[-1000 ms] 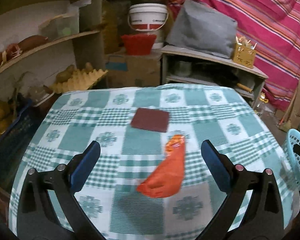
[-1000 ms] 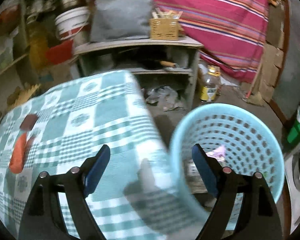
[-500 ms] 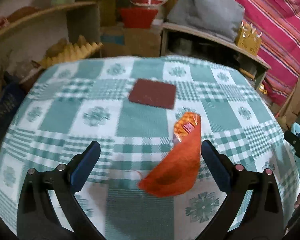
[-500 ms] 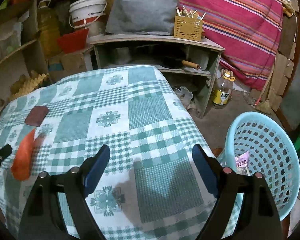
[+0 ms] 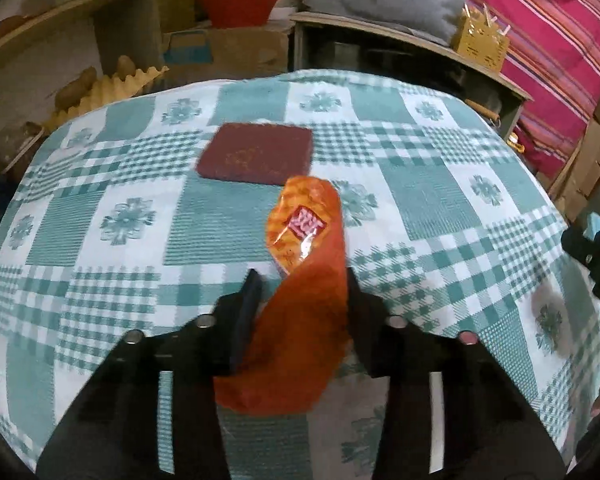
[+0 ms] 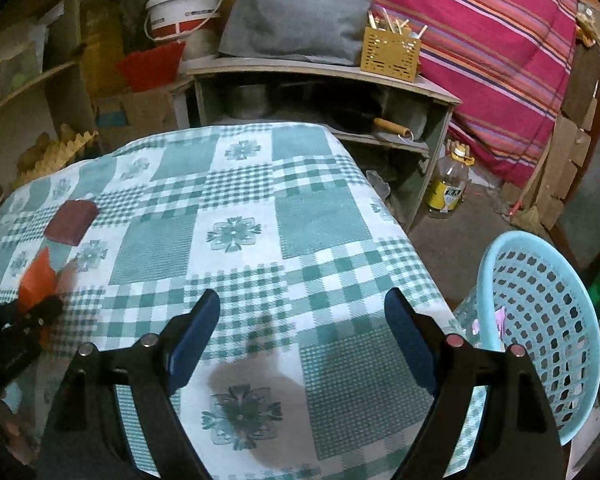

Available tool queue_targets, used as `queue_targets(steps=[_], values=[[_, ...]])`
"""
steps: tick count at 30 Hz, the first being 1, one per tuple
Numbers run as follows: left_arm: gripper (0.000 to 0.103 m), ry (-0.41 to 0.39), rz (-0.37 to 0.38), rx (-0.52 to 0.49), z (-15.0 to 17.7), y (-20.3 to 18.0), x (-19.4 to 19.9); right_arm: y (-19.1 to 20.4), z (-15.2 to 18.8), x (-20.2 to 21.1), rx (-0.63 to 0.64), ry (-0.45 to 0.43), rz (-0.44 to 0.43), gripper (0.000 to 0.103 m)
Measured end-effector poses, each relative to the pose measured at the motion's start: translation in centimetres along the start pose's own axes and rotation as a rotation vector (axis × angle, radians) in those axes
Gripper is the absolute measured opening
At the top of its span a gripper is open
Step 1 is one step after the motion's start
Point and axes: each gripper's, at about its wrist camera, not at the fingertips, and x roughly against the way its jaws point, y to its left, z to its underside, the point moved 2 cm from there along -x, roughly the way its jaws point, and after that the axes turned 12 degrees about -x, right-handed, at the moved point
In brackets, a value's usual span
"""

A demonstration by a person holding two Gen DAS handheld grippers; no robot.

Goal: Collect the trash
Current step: 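Move both tools back to the table and grasp the orange packet with the left tool, then grasp the maroon scouring pad with the right tool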

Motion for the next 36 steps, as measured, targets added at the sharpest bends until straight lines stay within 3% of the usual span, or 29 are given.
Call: queue_targets(steps=[2,4,7,10,12,18,21,27,36], values=[[0.02,-0.009,-0.018,0.012,-0.2,1.2,0.9,0.5,0.2,0.1,0.008,-0.003,-0.008,0.083],[0.02,-0.059,-0.081,0.011,-0.5,2.7,2.7,1.3,0.5,0.4,0.017,-0.005,-0.027,0.083],[0.02,-0.127,-0.119,0.05,0.0,5.6,5.4,2.9,1.0,1.0,0.034,-0.01,-0.068,0.083],[0.02,-0.156,-0.236,0.056,0.5,8.9,7.2,4.7,1.5,1.8,0.048,-0.014,-0.123,0.083],[0.02,-0.178,-0.268,0.088,1.0,11.5,7.9,6.4,1.7,2.1,0.066,-0.021,-0.164,0.083],[0.02,-0.165,-0.387,0.126,1.3,16.6,7.7,12.9,1.8,0.3,0.115,0.034,-0.214,0.092],[0.02,-0.185,-0.375,0.139,0.8,18.1,7.8,16.9,1.8,-1.3,0.123,0.068,-0.235,0.092],[0.021,-0.189,-0.39,0.155,0.0,20.3,6.8,23.7,2.3,-4.7,0.218,0.094,-0.196,0.092],[0.021,-0.189,-0.366,0.199,-0.8,22.0,5.5,28.0,1.7,-8.0,0.268,0.136,-0.148,0.093]])
